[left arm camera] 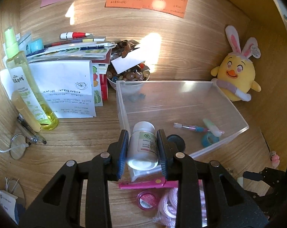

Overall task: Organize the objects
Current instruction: 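Drop the pill bottle into the clear box with left tool while right tool grasps green tube, then grasp the white ointment tube with the left tool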

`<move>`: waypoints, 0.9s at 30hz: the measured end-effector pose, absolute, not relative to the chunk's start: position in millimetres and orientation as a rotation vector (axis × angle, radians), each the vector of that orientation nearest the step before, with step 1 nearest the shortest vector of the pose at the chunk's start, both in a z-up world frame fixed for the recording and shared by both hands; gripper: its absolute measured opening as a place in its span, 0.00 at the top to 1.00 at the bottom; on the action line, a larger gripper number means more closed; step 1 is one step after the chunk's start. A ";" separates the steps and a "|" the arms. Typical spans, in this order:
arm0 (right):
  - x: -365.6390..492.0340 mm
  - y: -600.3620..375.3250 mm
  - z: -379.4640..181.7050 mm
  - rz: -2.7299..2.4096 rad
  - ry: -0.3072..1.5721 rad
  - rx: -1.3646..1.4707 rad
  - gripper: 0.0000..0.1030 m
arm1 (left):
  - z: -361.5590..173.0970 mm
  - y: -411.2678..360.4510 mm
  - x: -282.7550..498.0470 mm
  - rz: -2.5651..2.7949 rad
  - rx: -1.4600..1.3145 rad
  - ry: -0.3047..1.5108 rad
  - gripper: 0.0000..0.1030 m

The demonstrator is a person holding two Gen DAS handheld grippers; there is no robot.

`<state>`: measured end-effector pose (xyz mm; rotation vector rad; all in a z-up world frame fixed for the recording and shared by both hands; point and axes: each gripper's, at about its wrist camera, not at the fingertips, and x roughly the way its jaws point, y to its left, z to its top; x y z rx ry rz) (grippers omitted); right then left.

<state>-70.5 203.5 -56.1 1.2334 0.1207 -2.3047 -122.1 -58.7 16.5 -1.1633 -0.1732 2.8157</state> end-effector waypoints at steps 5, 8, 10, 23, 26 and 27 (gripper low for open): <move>-63.6 199.6 -61.9 -2.316 0.151 1.231 0.50 | 22.8 -56.0 -107.1 2.849 -1.131 -0.140 0.52; -56.9 197.7 -62.6 -2.320 0.173 1.214 0.50 | 26.8 -56.0 -98.2 2.859 -1.110 -0.138 0.49; -50.8 197.2 -62.6 -2.323 0.199 1.202 0.51 | 27.7 -55.6 -91.5 2.852 -1.104 -0.147 0.47; -33.1 209.1 -63.1 -2.366 0.233 1.158 0.86 | -9.4 -41.3 -19.6 2.769 -1.235 -0.113 0.45; -34.7 211.3 -63.6 -2.383 0.223 1.155 0.86 | -21.5 -34.5 -3.4 2.730 -1.281 -0.115 0.44; -35.3 212.4 -63.5 -2.385 0.215 1.156 0.86 | -25.5 -31.8 1.4 2.718 -1.295 -0.111 0.44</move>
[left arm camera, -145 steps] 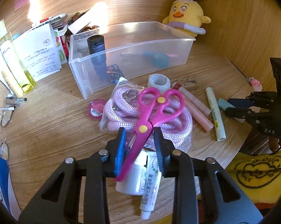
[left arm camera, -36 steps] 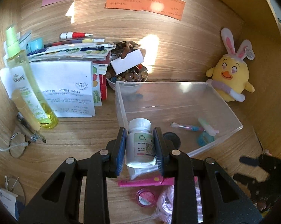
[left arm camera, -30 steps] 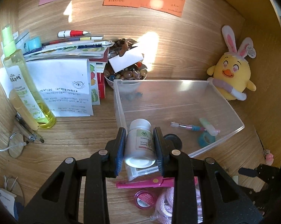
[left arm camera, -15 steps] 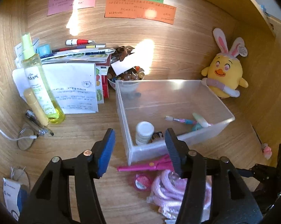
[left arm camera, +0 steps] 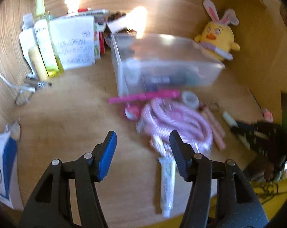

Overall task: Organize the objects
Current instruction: 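Grasp the white ointment tube with the left tool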

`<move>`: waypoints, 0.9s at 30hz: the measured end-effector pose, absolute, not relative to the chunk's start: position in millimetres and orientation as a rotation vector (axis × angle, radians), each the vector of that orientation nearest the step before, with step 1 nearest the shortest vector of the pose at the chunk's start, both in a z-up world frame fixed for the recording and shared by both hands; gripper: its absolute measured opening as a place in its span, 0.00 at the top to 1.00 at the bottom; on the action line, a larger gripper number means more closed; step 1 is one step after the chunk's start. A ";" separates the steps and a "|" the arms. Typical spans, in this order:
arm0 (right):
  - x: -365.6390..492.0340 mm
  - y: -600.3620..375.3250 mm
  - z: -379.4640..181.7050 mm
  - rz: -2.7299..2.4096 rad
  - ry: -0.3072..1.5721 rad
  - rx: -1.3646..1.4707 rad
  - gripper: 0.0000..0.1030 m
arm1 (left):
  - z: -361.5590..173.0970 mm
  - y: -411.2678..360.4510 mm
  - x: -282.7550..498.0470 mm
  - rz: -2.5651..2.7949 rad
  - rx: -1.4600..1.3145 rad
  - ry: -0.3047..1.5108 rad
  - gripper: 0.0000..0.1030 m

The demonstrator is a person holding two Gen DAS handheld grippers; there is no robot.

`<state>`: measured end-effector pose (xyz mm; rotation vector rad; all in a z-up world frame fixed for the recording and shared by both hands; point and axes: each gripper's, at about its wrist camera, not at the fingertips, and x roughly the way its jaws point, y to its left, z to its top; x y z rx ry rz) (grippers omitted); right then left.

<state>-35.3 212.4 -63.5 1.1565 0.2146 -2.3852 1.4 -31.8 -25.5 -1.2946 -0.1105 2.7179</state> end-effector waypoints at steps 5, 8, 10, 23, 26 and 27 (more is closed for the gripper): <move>-37.2 217.6 -61.6 -2.400 0.173 1.168 0.86 | -39.2 -15.0 26.5 2.700 -1.317 -0.072 0.45; -37.2 220.6 -61.9 -2.400 0.141 1.175 0.86 | -47.7 -7.2 34.0 2.712 -1.333 -0.020 0.45; -37.1 221.7 -61.4 -2.406 0.127 1.175 0.86 | -53.6 -4.6 36.7 2.696 -1.346 -0.019 0.48; -44.2 230.6 -41.2 -2.463 0.059 1.110 0.86 | -56.1 -3.8 35.3 2.718 -1.303 -0.027 0.85; -48.6 230.7 -31.8 -2.474 0.044 1.075 0.86 | -45.4 -9.4 32.2 2.739 -1.273 -0.032 0.85; -50.2 230.8 -27.3 -2.478 0.040 1.058 0.86 | -41.1 -11.7 31.4 2.748 -1.260 -0.038 0.85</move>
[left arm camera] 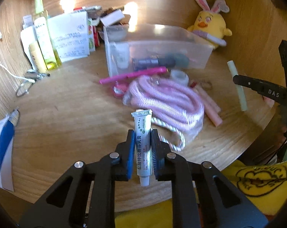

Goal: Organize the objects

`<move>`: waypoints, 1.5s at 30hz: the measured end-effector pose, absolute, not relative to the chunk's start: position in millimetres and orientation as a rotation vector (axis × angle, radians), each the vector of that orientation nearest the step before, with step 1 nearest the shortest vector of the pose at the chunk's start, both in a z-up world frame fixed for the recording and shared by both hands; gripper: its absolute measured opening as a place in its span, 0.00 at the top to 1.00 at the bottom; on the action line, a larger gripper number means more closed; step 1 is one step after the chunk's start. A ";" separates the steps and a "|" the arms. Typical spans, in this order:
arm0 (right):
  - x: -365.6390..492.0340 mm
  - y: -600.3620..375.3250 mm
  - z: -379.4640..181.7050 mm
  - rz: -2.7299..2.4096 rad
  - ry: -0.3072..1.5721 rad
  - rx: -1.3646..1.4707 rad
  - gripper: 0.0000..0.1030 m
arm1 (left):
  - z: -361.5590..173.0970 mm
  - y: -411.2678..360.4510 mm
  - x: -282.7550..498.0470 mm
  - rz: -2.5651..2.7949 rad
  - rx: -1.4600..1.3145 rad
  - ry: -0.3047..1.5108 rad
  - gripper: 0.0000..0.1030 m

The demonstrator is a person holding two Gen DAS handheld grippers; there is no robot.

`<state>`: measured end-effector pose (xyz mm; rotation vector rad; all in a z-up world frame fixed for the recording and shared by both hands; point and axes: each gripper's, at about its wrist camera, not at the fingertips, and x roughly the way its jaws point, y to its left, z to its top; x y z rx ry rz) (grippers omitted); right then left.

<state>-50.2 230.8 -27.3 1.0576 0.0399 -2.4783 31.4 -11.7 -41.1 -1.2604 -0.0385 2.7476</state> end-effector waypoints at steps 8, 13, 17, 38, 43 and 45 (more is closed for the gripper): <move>-64.3 228.1 10.6 -2.499 -0.015 0.911 0.86 | -0.4 -31.8 12.0 2.825 -1.107 -0.101 0.86; -71.1 221.5 33.0 -2.516 0.000 0.820 0.86 | 22.7 -36.6 -6.3 2.891 -0.997 -0.083 0.90; -81.2 214.1 46.5 -2.524 0.030 0.771 0.86 | 36.6 -41.5 -22.4 2.905 -0.933 -0.100 0.91; -163.2 168.2 34.3 -2.493 0.173 0.849 0.86 | -60.6 -80.7 -11.5 2.635 -1.399 -0.095 0.53; -180.0 151.0 21.7 -2.467 0.200 0.908 0.86 | -67.7 -78.5 -8.5 2.682 -1.386 -0.050 0.61; -185.3 142.8 14.5 -2.451 0.215 0.937 0.86 | -68.2 -80.3 -7.2 2.705 -1.382 -0.046 0.68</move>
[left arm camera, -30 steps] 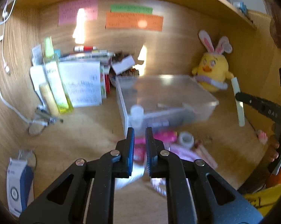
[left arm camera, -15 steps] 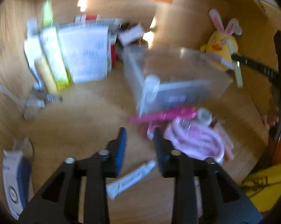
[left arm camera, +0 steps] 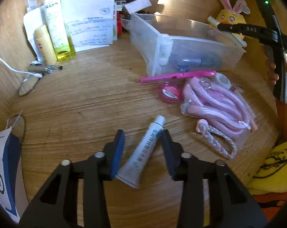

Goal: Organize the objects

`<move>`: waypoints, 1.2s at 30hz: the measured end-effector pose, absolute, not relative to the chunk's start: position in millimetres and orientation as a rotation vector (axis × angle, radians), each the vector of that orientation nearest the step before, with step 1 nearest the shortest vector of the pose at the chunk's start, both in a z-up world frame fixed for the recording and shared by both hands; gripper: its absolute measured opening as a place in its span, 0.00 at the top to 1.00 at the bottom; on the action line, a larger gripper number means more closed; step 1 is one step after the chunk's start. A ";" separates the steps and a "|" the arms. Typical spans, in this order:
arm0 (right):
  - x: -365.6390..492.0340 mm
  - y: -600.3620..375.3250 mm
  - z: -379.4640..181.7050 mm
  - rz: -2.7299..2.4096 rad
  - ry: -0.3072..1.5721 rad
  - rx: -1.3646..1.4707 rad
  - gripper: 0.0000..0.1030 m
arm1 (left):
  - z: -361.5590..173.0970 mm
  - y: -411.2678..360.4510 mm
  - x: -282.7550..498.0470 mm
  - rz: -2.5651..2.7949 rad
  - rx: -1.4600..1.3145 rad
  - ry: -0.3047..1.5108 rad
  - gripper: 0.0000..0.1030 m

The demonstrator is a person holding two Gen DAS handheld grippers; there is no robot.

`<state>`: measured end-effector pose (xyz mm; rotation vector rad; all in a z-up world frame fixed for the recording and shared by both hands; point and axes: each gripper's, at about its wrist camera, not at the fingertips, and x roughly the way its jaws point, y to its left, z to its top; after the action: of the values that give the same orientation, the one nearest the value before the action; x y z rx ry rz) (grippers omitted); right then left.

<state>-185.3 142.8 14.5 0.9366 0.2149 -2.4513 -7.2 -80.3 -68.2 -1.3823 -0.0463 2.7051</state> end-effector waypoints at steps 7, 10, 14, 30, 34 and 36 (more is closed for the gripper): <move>-195.0 126.5 -4.5 -2.377 0.236 1.019 0.86 | -70.0 -88.3 -1.9 2.749 -1.382 -0.091 0.85; -193.3 126.2 -6.3 -2.354 0.231 1.037 0.86 | -71.0 -88.1 -2.1 2.759 -1.384 -0.089 0.85; -185.1 131.2 -0.2 -2.350 0.241 1.027 0.82 | -66.4 -84.9 -6.1 2.765 -1.367 -0.101 0.85; -108.1 173.5 -25.3 -2.265 0.313 1.054 0.61 | -29.8 -73.4 -11.1 2.790 -1.185 -0.242 0.85; -110.5 176.8 -53.6 -2.223 0.343 1.152 0.61 | -25.0 -66.1 -11.1 2.793 -1.160 -0.250 0.85; -109.5 180.2 -54.5 -2.221 0.320 1.133 0.59 | -21.4 -63.7 -12.4 2.797 -1.145 -0.259 0.85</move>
<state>-109.5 180.2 -54.5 1.1335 0.3204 -2.2209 -12.4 -63.7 -21.4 -1.1448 -0.2593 2.7969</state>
